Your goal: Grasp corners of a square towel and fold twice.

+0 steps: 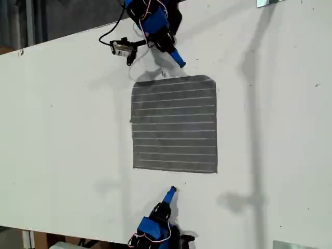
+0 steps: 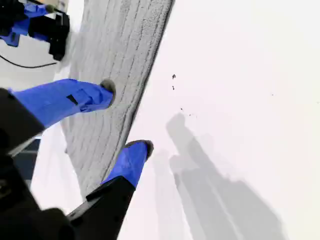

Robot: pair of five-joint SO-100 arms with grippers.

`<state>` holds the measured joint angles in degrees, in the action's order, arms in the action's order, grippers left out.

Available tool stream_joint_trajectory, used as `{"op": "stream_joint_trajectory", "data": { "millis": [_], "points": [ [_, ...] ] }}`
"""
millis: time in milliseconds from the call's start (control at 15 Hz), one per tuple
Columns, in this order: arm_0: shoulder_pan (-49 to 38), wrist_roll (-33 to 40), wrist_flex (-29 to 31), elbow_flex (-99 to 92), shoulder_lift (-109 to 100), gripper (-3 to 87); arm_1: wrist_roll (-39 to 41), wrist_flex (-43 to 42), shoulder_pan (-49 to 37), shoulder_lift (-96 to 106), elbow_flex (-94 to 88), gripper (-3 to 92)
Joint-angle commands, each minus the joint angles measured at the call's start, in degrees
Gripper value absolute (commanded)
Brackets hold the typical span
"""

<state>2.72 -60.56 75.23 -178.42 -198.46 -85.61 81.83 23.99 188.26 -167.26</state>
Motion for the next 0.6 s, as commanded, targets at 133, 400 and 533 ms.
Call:
{"op": "stream_joint_trajectory", "data": {
  "millis": [133, 400, 533],
  "points": [
    [-9.5, -26.3, 0.1, 0.0, -0.3, 20.0, 0.9, 0.5, -35.2, -0.3, 1.5, 13.4],
    [-8.7, -30.4, -0.1, -0.1, -0.3, 18.1, 1.1, 0.4, -33.0, -0.3, 2.4, 14.7],
    [-8.1, -39.7, -1.3, -0.6, -0.3, 17.5, 4.4, -6.2, -30.1, -3.1, 1.3, 17.7]
  ]
}}
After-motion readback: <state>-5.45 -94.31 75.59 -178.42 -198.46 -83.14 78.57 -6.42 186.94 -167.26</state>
